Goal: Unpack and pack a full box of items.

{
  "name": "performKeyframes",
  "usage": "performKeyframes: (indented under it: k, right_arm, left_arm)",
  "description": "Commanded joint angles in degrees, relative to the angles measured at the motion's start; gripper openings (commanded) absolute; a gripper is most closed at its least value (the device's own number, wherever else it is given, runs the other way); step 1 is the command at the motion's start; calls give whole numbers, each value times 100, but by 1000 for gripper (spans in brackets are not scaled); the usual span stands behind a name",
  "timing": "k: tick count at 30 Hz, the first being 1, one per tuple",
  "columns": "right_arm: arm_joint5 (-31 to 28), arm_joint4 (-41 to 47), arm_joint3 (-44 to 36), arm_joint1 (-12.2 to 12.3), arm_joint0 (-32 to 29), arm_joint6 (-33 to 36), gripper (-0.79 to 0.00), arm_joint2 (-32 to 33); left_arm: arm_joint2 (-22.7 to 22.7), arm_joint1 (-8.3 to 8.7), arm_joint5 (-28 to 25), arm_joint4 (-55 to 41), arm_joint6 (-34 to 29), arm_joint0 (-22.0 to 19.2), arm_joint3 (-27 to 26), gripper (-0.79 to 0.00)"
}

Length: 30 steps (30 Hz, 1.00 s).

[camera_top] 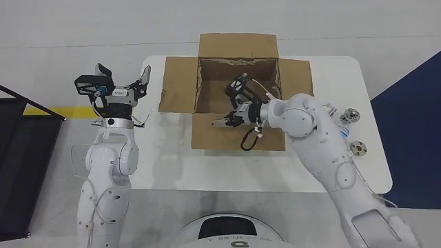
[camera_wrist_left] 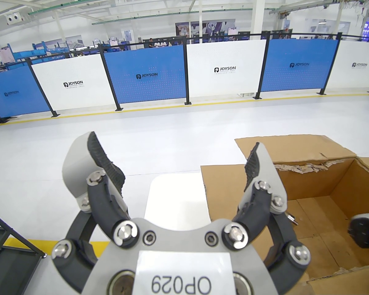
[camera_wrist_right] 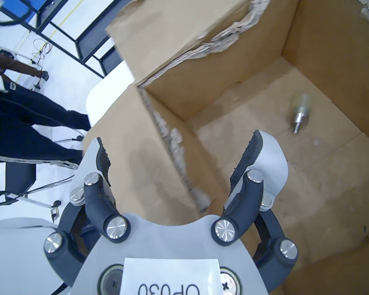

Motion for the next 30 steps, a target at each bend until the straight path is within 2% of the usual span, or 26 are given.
performKeyframes:
  k: [1,4,13,18,22,24,26,28,30]
  right_arm:
    - [6,10,-484,51,-245,87,0,170]
    - [28,25,-726,100,-402,57,0,304]
    - [11,63,-703,99,-403,31,0,295]
    - [-397,564,119,69,96,-180,0,166]
    - [-322,508,850,-12,600,-261,0,-233]
    - [-198,630,1168,-57,838,-132,0,-424]
    - [177,800,1401,-109,1087,227,0,-647]
    - [236,1045,1483,-142,1181,447,0,-791]
    - [220,1726,1574,-169,1273,907,0,-896]
  left_arm:
    - [0,0,0,0,0,0,0,0]
    - [0,0,0,0,0,0,0,0]
    - [0,0,0,0,0,0,0,0]
    - [0,0,0,0,0,0,0,0]
    - [0,0,0,0,0,0,0,0]
    - [0,0,0,0,0,0,0,0]
    - [0,0,0,0,0,0,0,0]
    - [0,0,0,0,0,0,0,0]
    - [0,0,0,0,0,0,0,0]
